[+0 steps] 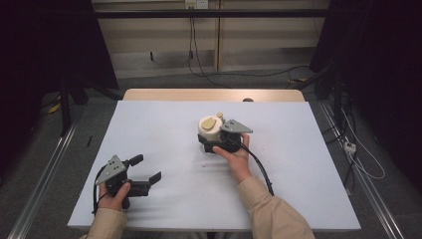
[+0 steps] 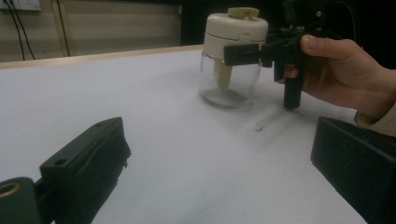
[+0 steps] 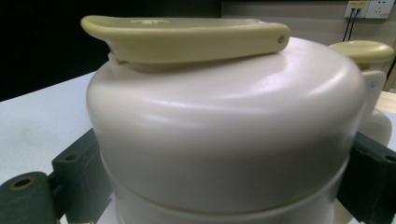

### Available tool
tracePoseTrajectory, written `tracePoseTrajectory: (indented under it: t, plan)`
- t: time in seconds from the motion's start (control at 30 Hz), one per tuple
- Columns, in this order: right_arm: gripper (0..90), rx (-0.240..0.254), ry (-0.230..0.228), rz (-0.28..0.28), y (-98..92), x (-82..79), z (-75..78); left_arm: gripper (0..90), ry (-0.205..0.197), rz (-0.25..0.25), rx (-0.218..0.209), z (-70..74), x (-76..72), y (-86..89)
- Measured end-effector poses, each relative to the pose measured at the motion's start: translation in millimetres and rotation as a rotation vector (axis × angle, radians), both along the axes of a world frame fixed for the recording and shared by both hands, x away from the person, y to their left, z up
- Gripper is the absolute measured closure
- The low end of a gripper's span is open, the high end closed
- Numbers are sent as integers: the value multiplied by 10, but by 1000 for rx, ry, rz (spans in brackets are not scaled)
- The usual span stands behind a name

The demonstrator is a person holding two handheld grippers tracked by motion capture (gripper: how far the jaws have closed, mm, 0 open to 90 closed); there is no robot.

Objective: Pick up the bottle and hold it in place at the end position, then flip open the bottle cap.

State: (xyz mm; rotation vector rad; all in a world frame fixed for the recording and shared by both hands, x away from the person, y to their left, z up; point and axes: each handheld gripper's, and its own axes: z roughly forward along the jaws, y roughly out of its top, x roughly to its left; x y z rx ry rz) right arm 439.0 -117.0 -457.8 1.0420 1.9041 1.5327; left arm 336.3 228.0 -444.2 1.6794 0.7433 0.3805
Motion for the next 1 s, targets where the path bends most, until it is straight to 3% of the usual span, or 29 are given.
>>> tracePoseTrajectory:
  t: [0.2, 0.6, 1.0]
  plan:
    - [69, -9, -2, 13, -16, -17, -9, 31, 1, -6, 5, -13, 30, -8]
    - [68, -17, 4, 22, -28, -12, -4, 29, 21, 29, -11, -24, 120, -22]
    - [66, -25, 4, 25, -26, -15, -6, 29, 19, 29, -5, 37, 176, -145]
